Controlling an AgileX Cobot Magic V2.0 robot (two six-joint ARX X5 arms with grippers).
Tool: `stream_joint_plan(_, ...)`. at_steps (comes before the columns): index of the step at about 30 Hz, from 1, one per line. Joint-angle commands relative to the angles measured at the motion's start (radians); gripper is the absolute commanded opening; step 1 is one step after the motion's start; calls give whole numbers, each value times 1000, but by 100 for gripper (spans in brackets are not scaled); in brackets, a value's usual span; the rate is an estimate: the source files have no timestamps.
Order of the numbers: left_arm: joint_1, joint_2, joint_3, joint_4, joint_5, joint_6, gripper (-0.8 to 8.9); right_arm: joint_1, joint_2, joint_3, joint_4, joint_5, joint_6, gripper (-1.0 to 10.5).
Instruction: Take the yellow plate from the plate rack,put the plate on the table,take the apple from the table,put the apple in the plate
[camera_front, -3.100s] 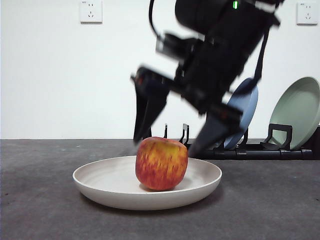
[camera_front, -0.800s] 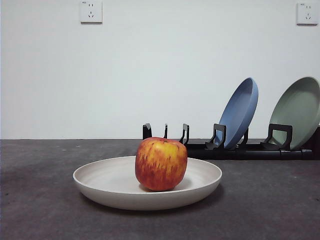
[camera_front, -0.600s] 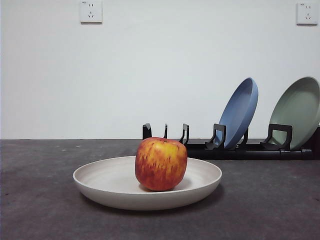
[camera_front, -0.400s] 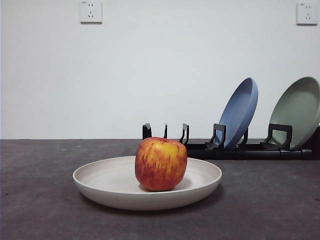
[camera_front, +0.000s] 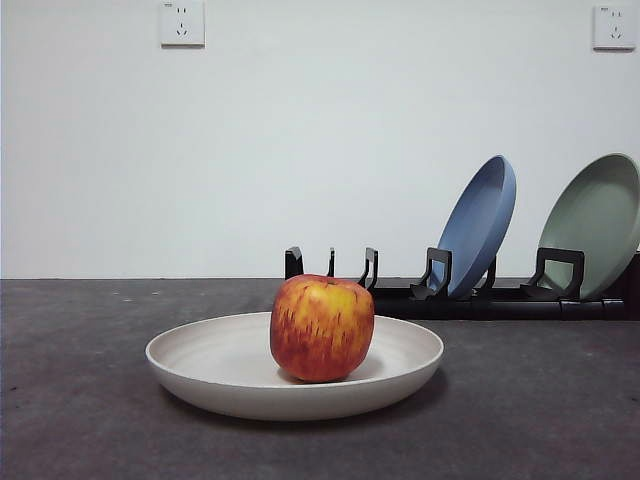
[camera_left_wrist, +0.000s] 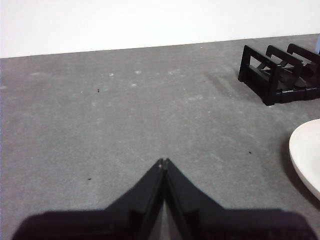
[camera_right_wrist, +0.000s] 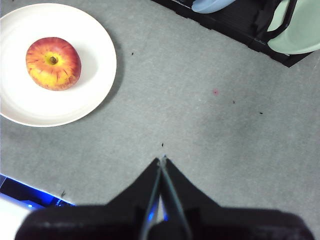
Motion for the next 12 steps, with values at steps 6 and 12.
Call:
stream_joint_plan(6, 3, -3, -8, 3, 7, -10, -3, 1, 1, -1, 5, 1, 9, 2)
stream_joint_plan(12, 3, 11, -8, 3, 7, -10, -3, 1, 1, -1, 5, 1, 9, 2)
